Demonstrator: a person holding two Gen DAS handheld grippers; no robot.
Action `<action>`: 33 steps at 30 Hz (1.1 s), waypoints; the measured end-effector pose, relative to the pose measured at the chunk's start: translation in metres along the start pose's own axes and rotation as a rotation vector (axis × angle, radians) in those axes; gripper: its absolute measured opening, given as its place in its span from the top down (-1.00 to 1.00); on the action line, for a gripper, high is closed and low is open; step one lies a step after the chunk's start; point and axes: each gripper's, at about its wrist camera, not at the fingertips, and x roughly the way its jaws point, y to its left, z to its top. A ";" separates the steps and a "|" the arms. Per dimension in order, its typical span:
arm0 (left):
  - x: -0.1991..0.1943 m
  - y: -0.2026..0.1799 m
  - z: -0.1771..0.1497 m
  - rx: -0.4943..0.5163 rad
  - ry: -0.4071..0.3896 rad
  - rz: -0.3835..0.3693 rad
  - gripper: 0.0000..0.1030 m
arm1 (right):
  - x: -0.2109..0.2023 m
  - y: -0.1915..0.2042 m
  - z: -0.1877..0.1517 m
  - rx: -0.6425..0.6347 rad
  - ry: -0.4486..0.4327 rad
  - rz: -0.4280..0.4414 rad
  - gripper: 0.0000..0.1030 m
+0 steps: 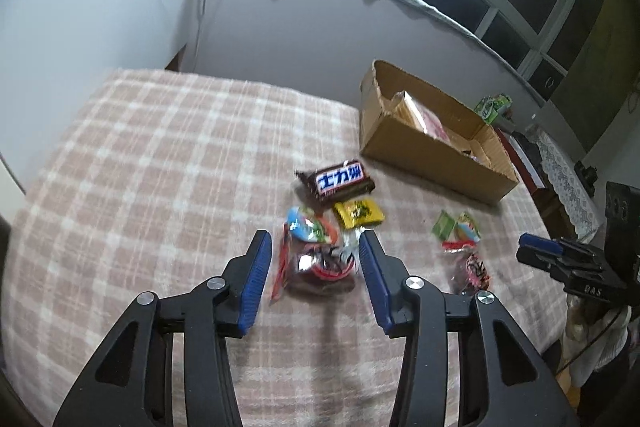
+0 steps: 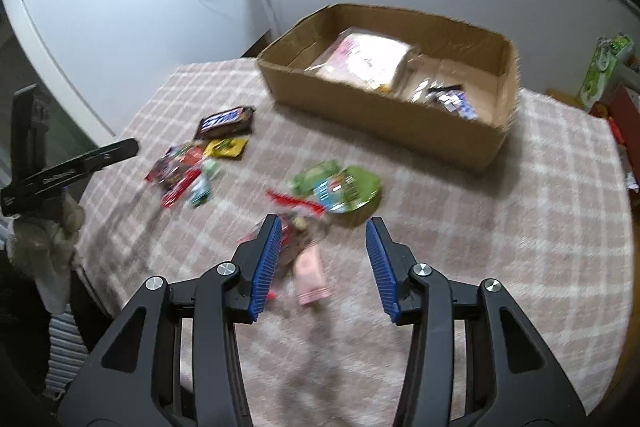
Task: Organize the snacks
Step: 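Move the left gripper to the red-wrapped candy bag and grasp it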
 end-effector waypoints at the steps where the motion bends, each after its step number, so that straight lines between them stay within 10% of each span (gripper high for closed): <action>1: 0.001 0.002 -0.003 -0.007 0.002 -0.002 0.14 | 0.001 0.003 -0.002 -0.002 0.003 0.008 0.11; 8: 0.007 -0.003 -0.014 -0.024 -0.007 0.012 -0.12 | 0.019 0.021 -0.010 0.031 0.014 0.025 -0.27; 33: 0.040 -0.015 -0.022 0.067 0.035 0.118 -0.13 | 0.065 0.052 -0.013 -0.105 0.086 -0.096 -0.13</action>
